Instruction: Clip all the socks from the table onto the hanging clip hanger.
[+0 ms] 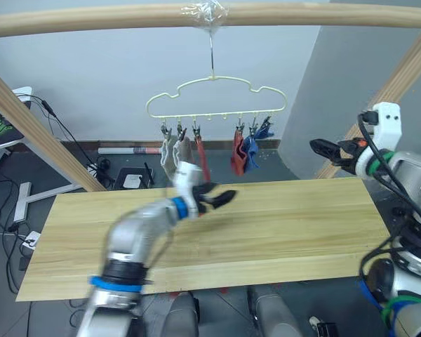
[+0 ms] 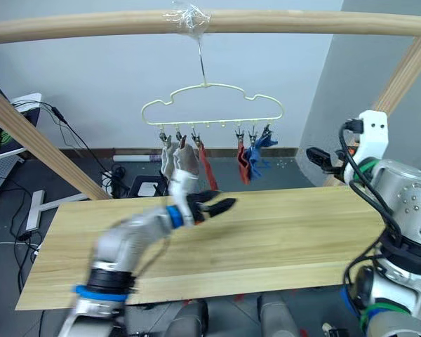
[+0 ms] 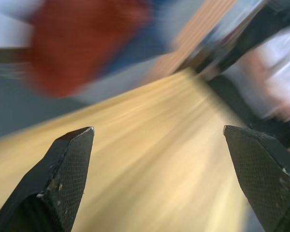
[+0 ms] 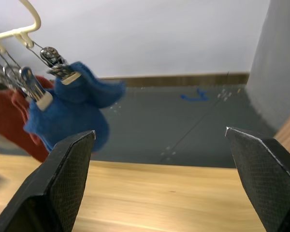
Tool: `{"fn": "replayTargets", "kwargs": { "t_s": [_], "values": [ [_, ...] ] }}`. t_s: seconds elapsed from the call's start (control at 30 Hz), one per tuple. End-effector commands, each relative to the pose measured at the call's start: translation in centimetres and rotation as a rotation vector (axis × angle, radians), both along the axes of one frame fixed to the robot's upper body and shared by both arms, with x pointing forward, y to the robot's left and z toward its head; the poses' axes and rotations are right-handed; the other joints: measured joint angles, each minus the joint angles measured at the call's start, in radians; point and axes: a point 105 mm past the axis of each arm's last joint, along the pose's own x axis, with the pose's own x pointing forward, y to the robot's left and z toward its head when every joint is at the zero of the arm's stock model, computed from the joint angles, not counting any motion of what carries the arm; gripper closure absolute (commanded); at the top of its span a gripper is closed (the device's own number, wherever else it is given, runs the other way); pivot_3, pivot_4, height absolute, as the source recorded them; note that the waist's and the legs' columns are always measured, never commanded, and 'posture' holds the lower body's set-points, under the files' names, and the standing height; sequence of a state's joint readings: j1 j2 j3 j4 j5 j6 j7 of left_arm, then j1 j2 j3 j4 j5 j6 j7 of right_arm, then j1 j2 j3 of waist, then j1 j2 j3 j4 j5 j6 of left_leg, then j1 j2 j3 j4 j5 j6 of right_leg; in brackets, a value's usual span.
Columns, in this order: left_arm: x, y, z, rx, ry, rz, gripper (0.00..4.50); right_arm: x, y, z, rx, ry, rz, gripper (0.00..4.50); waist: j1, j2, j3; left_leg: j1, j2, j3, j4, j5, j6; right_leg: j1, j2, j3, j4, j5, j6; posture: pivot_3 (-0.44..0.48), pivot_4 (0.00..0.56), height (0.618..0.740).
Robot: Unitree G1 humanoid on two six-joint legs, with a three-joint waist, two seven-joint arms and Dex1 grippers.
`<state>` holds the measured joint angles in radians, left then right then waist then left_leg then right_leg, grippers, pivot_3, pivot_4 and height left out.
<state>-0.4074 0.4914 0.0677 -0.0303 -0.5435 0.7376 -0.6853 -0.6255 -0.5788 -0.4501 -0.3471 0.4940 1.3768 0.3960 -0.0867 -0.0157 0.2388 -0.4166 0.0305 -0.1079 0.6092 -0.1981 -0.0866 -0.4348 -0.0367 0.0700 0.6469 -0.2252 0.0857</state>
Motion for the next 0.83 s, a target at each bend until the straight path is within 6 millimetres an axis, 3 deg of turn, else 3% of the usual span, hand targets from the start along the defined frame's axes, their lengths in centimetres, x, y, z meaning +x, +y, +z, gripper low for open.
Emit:
{"fn": "replayTargets", "kwargs": {
  "t_s": [0.03,0.1,0.2,0.3,0.43,0.57,0.83],
  "values": [
    [-0.5,4.0,1.9,0.087,-0.054,-0.023,0.04,-0.9,0.2,0.0,-0.168,-0.11,0.154,0.0,0.007,0.0,0.0,0.0,0.0,0.0,0.0,0.0,0.0,0.001,0.0,0.0,-0.002,-0.001,-0.001,0.028,0.18,0.74],
    [-1.3,8.8,3.4,0.193,-0.08,0.014,0.04,-2.1,-0.3,-1.1,-0.286,-0.124,0.269,0.0,0.013,-0.006,0.0,0.0,0.0,0.0,0.0,0.0,0.0,0.002,-0.001,0.0,-0.003,-0.001,-0.001,0.046,0.177,0.74],
    [-2.2,14.0,5.0,0.347,-0.103,0.06,0.04,-3.6,-0.8,-1.6,-0.305,-0.114,0.409,0.0,0.014,-0.006,0.001,-0.002,0.0,0.002,-0.002,0.0,0.0,-0.002,-0.001,0.0,-0.002,0.0,0.0,0.074,0.173,0.74],
    [-2.5,17.1,6.1,0.449,-0.109,0.111,0.04,-4.2,-1.7,-1.1,-0.234,-0.086,0.465,0.0,0.022,-0.005,0.001,-0.001,0.0,0.003,-0.002,0.0,0.0,-0.002,-0.001,0.0,-0.002,-0.001,-0.002,0.097,0.168,0.74],
    [-3.2,18.9,7.8,0.481,-0.098,0.114,0.04,-4.9,-2.5,0.4,-0.165,-0.062,0.514,0.0,0.036,-0.005,0.0,-0.001,0.001,0.002,-0.001,0.0,0.0,-0.002,-0.001,0.0,-0.001,-0.003,-0.005,0.115,0.16,0.74],
    [-2.6,20.3,9.7,0.417,-0.13,0.182,0.04,-5.1,-2.8,1.4,-0.167,-0.062,0.547,0.0,0.053,-0.005,0.0,-0.001,0.001,0.002,-0.001,0.0,0.0,-0.002,-0.001,-0.001,0.0,-0.003,-0.005,0.12,0.152,0.74],
    [-1.7,19.3,9.6,0.401,-0.158,0.142,0.04,-4.6,-2.7,0.6,-0.201,-0.061,0.539,0.0,0.058,-0.005,0.0,-0.002,0.001,0.002,-0.001,0.0,0.0,-0.002,-0.001,-0.001,0.0,0.0,0.0,0.115,0.149,0.74]
  ]
}}
